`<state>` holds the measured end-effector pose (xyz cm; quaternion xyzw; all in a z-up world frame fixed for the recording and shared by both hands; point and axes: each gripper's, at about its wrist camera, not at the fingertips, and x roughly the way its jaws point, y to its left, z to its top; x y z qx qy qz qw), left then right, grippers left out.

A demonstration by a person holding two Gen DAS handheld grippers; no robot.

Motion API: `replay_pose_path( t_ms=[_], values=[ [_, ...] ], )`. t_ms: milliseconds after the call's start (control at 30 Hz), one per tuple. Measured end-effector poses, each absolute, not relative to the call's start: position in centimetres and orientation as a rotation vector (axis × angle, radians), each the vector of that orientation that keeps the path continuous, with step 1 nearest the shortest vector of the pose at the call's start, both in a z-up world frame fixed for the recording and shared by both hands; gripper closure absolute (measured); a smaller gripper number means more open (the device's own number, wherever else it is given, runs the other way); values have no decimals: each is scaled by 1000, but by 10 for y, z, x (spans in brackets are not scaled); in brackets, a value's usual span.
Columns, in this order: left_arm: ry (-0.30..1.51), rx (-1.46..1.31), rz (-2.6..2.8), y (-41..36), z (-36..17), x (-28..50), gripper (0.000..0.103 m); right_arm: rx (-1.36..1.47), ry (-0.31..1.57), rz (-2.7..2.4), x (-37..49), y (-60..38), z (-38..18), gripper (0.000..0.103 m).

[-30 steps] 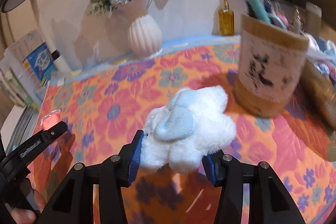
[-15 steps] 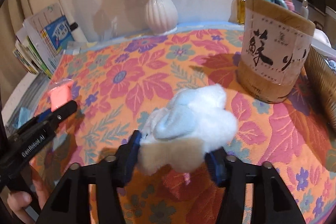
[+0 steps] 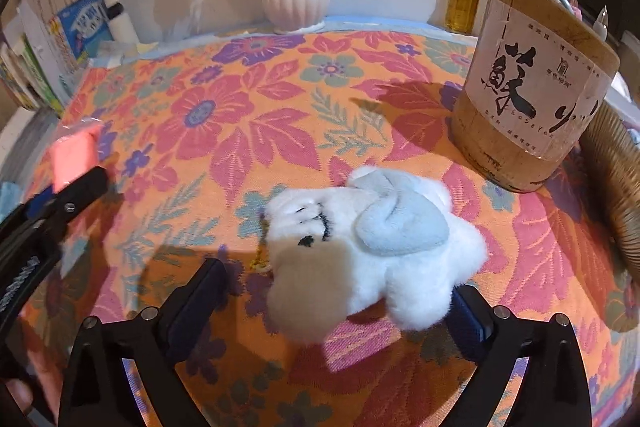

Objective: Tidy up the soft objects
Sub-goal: 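Lift the pink bag with the left tool while the right tool lifts the white plush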

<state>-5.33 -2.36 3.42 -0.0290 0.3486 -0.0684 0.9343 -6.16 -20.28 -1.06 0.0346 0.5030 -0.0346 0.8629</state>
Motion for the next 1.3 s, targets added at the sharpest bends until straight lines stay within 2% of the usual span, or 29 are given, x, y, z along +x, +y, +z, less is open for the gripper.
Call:
replay_pose_path(
  t_ms=[567,833,1300],
  values=[
    [782,-32,-124,-30,27,-45,63,229,1029,-94,-68,-234,-3,0],
    [866,49,-145,-45,15,-34,63,107,1061,-123,-51,-218,-11,0],
    [870,46,-160,-45,13,-33,60,80,1045,-121,-45,-214,-11,2]
  ],
)
